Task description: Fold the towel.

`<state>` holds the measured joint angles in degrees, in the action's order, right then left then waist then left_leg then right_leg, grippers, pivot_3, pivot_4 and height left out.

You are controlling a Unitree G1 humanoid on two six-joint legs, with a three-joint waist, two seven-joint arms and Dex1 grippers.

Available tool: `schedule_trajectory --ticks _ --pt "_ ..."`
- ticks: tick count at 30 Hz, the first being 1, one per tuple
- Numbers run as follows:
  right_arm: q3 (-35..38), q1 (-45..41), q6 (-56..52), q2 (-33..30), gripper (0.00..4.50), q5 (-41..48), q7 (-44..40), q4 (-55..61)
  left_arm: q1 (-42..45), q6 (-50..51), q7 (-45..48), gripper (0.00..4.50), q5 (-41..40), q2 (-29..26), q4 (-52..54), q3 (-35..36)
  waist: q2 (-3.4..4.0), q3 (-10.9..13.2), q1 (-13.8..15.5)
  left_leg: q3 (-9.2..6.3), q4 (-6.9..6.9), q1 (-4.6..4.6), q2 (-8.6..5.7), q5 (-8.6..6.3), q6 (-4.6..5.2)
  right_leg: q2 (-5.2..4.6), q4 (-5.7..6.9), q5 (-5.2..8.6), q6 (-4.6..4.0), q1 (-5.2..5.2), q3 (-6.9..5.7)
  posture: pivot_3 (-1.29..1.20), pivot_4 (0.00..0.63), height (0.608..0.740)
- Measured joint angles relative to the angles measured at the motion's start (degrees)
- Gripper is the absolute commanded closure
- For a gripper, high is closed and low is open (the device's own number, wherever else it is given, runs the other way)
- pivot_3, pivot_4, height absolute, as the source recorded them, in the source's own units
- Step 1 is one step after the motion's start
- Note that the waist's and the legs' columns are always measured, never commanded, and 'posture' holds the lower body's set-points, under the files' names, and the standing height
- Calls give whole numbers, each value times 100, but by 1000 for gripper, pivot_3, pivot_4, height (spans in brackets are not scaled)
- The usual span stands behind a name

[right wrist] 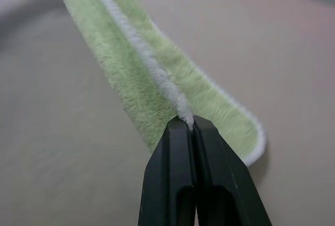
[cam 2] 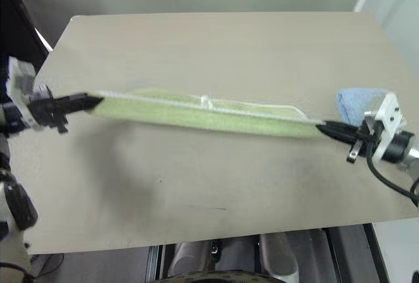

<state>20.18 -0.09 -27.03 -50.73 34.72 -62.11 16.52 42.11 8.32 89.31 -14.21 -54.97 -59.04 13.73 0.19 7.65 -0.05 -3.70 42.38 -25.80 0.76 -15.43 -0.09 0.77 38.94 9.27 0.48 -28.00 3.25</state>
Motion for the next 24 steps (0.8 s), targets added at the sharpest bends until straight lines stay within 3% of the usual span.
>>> schedule_trajectory --ticks 5,10,19,24 --pt "295 1049 -88 63 4500 100 -1 537 -1610 683 31 4160 -433 -97 1364 -141 -5 -3 -9 -5 0 2 0 2 -7 5 0 15 27 1 0 0 150 703" --pt "376 1731 -146 39 4500 100 -39 863 -2493 1249 35 4160 -808 -436 2354 -82 -22 -13 -9 -21 1 2 1 -2 -19 11 1 16 26 2 0 0 150 703" --pt "448 2686 220 25 4500 -74 -352 1290 -3087 1608 43 4160 -1208 -1031 2956 145 -27 -19 -8 -41 0 -13 1 -44 -89 18 0 22 19 -14 1 0 150 703" --pt "446 2521 493 -68 4500 -167 -524 1179 -2943 1544 53 4160 -1348 -1325 2932 -7 -27 -20 -9 -40 1 -14 0 -55 -107 18 0 22 17 -19 4 0 150 703"
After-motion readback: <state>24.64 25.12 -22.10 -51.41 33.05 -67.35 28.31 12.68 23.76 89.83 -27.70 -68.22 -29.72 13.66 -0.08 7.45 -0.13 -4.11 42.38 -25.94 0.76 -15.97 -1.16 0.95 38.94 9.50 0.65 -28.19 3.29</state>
